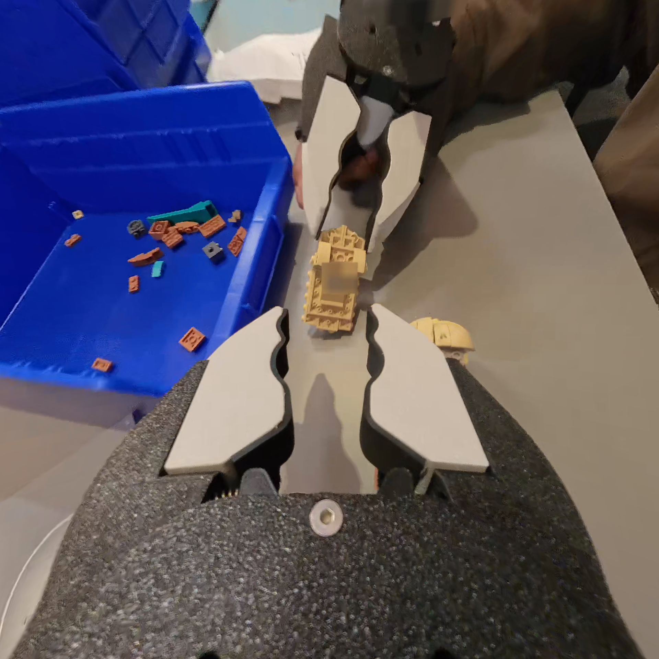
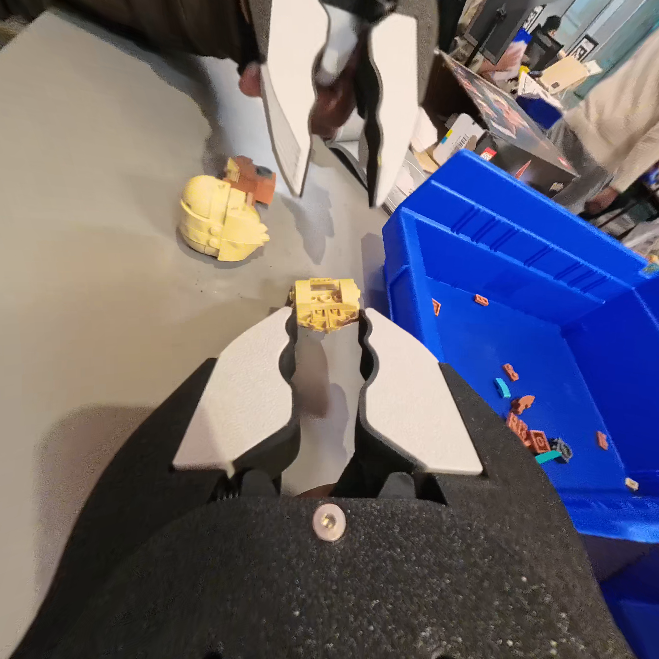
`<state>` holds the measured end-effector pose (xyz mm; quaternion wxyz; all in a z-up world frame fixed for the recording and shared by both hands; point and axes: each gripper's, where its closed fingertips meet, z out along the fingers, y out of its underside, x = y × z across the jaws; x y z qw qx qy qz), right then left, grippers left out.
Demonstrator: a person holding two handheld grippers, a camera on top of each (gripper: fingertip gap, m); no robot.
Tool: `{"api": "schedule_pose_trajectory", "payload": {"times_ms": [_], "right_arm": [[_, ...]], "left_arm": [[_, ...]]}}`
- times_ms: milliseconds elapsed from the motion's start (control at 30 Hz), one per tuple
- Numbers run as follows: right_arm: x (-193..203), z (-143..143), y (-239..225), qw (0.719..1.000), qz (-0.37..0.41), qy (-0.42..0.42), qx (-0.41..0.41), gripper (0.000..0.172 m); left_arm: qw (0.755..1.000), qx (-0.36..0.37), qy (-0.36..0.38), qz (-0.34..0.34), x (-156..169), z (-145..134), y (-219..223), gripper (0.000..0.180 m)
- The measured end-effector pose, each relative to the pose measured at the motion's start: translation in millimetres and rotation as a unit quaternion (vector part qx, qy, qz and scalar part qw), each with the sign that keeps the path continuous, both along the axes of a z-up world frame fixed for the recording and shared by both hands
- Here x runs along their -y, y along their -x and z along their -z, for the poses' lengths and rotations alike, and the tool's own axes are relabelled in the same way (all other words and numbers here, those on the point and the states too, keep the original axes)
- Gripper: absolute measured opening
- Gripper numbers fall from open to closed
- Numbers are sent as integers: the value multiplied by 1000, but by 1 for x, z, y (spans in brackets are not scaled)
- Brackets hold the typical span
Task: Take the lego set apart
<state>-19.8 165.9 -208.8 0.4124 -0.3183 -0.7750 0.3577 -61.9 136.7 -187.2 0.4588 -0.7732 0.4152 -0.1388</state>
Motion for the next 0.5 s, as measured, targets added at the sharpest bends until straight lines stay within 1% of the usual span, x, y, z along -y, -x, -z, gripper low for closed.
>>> {"api": "schedule_pose_trajectory", "payload": {"times_ms": [167,267,400,500], "right_arm": [[15,0,-2,994,-36,-94,-47,33],[24,2,-4,982,-58,-163,-75,33],[30,7,-3,962,-75,-242,-99,33],[29,9,-3,955,-75,-268,-107,33]], "left_arm": [[996,-81,26,38,-12,23,-16,42],[990,-97,65,78,-8,34,-22,44],[984,-116,82,110,-7,40,-24,43],[979,-125,102,127,-1,44,-26,35]]}}
